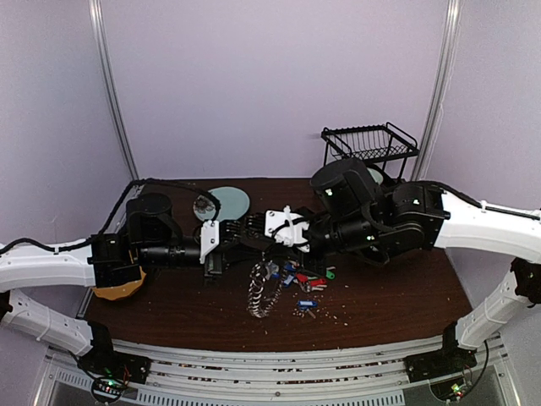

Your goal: Put the keys on the keyring

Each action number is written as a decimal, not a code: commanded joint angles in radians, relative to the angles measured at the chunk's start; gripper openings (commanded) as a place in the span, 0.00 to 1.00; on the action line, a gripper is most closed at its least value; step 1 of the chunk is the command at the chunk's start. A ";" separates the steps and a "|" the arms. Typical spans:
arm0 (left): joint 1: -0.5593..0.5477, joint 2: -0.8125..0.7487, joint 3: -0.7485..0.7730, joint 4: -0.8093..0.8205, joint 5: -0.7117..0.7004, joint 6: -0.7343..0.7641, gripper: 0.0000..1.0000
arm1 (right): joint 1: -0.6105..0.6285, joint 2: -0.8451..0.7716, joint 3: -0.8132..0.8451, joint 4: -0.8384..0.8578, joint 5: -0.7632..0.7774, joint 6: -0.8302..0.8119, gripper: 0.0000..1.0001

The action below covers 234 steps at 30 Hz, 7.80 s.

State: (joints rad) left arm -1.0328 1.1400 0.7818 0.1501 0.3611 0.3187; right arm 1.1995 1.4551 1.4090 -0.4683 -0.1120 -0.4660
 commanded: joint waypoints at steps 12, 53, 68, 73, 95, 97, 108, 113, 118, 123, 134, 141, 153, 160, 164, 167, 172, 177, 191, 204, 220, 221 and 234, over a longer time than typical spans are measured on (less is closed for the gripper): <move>0.005 0.015 0.013 0.010 -0.087 0.014 0.00 | 0.004 -0.035 -0.002 0.084 -0.005 0.004 0.00; -0.002 -0.135 -0.132 0.251 -0.015 -0.001 0.00 | -0.152 -0.132 -0.381 0.651 -0.424 0.379 0.34; -0.002 -0.139 -0.136 0.292 -0.003 -0.059 0.00 | -0.153 -0.075 -0.405 0.752 -0.487 0.450 0.15; -0.002 -0.149 -0.143 0.324 -0.006 -0.092 0.00 | -0.152 -0.061 -0.406 0.750 -0.483 0.454 0.00; -0.001 -0.175 -0.164 0.377 0.039 -0.138 0.00 | -0.144 -0.128 -0.410 0.710 -0.412 0.374 0.23; -0.001 -0.175 -0.163 0.378 0.035 -0.137 0.00 | -0.144 -0.167 -0.433 0.711 -0.399 0.358 0.24; -0.001 -0.178 -0.159 0.367 0.024 -0.131 0.00 | -0.103 -0.128 -0.443 0.870 -0.403 0.387 0.29; -0.001 -0.177 -0.160 0.365 0.023 -0.129 0.00 | -0.090 -0.093 -0.427 0.895 -0.407 0.397 0.26; -0.001 -0.181 -0.159 0.365 0.027 -0.128 0.00 | -0.089 -0.070 -0.418 0.904 -0.379 0.406 0.21; -0.002 -0.181 -0.159 0.362 0.033 -0.128 0.00 | -0.087 -0.060 -0.408 0.907 -0.374 0.412 0.15; -0.001 -0.178 -0.160 0.356 0.030 -0.123 0.00 | -0.088 -0.061 -0.394 0.905 -0.394 0.423 0.00; -0.001 -0.169 -0.159 0.350 0.031 -0.130 0.00 | -0.089 -0.104 -0.388 0.814 -0.348 0.418 0.00; -0.001 -0.145 -0.126 0.316 -0.004 -0.176 0.16 | -0.090 -0.151 -0.337 0.555 -0.237 0.367 0.00; -0.001 -0.141 -0.093 0.266 0.014 -0.168 0.27 | -0.091 -0.178 -0.288 0.341 -0.172 0.341 0.00; -0.001 -0.136 -0.088 0.259 0.047 -0.172 0.28 | -0.092 -0.175 -0.256 0.241 -0.139 0.340 0.00; -0.001 -0.127 -0.078 0.241 0.072 -0.171 0.28 | -0.091 -0.182 -0.244 0.199 -0.137 0.334 0.00; -0.001 -0.105 -0.075 0.226 0.109 -0.156 0.29 | -0.090 -0.169 -0.179 0.071 -0.191 0.279 0.00; -0.003 -0.051 -0.045 0.166 0.125 -0.124 0.29 | -0.088 -0.129 -0.070 -0.075 -0.187 0.207 0.00; -0.048 -0.037 -0.062 0.172 0.099 -0.099 0.26 | -0.029 -0.017 0.042 -0.082 -0.105 0.142 0.00; -0.062 -0.012 -0.041 0.132 -0.039 -0.081 0.18 | 0.001 -0.043 0.021 0.011 -0.106 0.132 0.00; -0.065 -0.049 -0.066 0.155 -0.040 -0.064 0.00 | 0.008 -0.076 -0.002 0.009 -0.041 0.104 0.00; -0.065 -0.055 -0.071 0.162 -0.031 -0.064 0.00 | 0.009 -0.079 -0.013 0.018 -0.040 0.105 0.00; -0.065 -0.116 -0.124 0.256 -0.005 -0.080 0.00 | -0.012 -0.213 -0.345 0.479 -0.146 0.369 0.25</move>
State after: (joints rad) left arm -1.0969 1.0523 0.6632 0.2989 0.3370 0.2481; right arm 1.1931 1.2770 1.1397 -0.2104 -0.2047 -0.2291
